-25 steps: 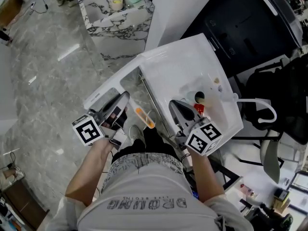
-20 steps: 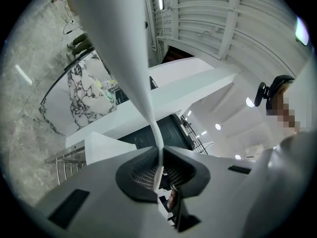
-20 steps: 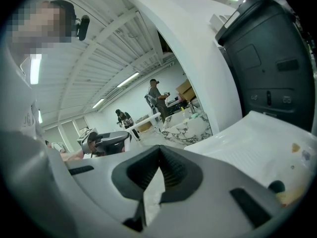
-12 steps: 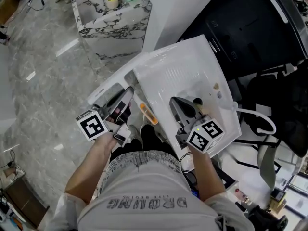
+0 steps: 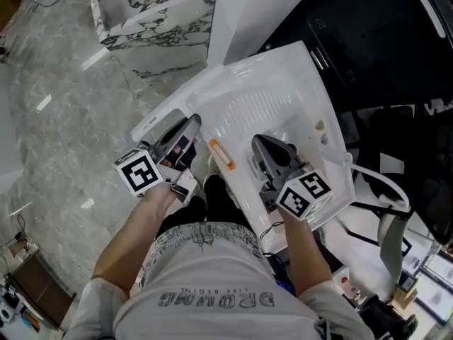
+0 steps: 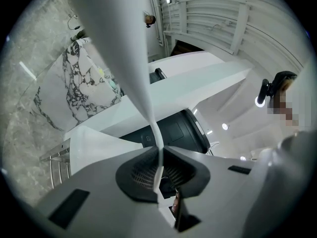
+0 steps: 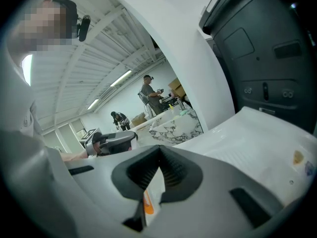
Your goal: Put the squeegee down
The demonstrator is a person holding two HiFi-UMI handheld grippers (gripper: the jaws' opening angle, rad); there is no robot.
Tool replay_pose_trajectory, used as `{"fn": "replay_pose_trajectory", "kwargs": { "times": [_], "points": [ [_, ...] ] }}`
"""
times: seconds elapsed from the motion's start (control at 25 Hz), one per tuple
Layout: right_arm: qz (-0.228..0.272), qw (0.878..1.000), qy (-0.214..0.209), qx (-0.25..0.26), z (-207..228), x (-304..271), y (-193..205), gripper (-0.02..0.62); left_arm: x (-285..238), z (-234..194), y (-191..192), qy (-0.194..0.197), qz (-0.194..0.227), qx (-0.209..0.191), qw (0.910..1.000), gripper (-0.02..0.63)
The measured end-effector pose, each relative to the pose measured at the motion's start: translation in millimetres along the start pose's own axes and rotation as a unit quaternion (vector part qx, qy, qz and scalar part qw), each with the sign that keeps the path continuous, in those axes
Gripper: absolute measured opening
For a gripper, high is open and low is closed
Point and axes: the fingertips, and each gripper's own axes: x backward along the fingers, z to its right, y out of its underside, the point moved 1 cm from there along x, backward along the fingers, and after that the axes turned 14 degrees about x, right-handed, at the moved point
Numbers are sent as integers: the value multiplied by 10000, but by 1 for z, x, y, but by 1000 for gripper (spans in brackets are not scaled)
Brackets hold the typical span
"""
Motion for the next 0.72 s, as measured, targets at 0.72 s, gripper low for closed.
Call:
{"fn": "replay_pose_trajectory", "kwargs": {
  "times": [0.72],
  "points": [
    [-238, 9991, -132, -319, 37, -19, 37, 6, -49, -91, 15, -562, 565, 777, 9938, 46]
  ]
}}
